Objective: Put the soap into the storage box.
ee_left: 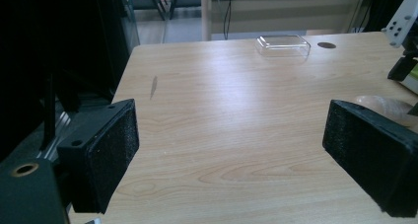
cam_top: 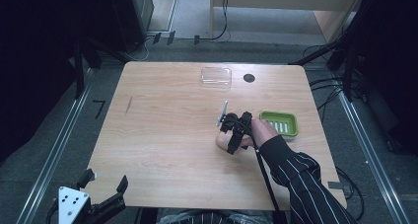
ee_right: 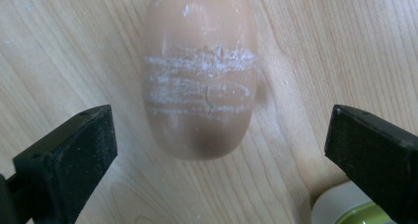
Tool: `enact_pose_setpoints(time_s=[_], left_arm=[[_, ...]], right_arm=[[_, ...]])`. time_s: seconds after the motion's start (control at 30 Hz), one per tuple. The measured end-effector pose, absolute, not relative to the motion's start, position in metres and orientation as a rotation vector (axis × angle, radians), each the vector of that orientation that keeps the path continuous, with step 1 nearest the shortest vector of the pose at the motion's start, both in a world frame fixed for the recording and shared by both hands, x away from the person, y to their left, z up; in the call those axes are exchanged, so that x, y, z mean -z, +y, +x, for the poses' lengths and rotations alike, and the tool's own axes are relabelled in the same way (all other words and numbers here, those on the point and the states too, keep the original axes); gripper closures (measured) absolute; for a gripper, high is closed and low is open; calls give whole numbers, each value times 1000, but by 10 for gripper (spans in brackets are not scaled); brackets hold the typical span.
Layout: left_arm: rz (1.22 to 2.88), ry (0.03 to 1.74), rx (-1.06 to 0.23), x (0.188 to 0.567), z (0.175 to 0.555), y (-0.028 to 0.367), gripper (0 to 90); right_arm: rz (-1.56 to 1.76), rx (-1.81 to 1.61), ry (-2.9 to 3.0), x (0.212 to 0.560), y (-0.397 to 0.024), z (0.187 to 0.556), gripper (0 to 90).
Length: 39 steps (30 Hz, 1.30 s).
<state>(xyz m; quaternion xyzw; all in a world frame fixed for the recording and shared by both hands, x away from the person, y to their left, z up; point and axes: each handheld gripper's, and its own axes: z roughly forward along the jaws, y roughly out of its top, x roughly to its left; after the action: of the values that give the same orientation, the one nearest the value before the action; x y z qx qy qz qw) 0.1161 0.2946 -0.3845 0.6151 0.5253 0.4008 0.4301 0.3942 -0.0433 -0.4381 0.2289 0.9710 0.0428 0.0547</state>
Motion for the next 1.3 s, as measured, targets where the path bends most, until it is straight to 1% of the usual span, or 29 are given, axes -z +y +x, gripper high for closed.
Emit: enact_pose_setpoints(time_s=[0.43, 0.5, 0.53, 0.63, 0.67, 0.73, 0.9, 1.1, 1.13, 1.3], left_arm=[[1532, 1313, -1001, 385, 116, 295, 72], [1537, 1311, -1003, 385, 116, 295, 72], [1538, 1311, -1003, 385, 116, 295, 72], [1532, 1314, -1001, 385, 116, 295, 72], [1535, 1309, -1003, 385, 116, 295, 72], [1535, 1308, -1003, 385, 116, 294, 72], [1538, 1310, -1005, 385, 116, 294, 72], [1534, 1310, -1005, 385, 116, 294, 72], [1535, 1310, -1006, 385, 116, 294, 72], [1532, 1311, -1002, 385, 115, 295, 72]], right_arm=[[689, -107, 2971, 452, -31, 402, 4], [675, -102, 2978, 454, -29, 403, 39], [674, -96, 2978, 455, -28, 403, 82], [663, -92, 2984, 458, -27, 405, 103], [670, -85, 2978, 458, -27, 405, 139], [671, -89, 2985, 459, -27, 405, 141], [672, -89, 2978, 459, -25, 404, 181], [652, -93, 2988, 462, -22, 403, 252], [647, -91, 2991, 461, -22, 402, 275], [644, -99, 2993, 462, -20, 402, 319]])
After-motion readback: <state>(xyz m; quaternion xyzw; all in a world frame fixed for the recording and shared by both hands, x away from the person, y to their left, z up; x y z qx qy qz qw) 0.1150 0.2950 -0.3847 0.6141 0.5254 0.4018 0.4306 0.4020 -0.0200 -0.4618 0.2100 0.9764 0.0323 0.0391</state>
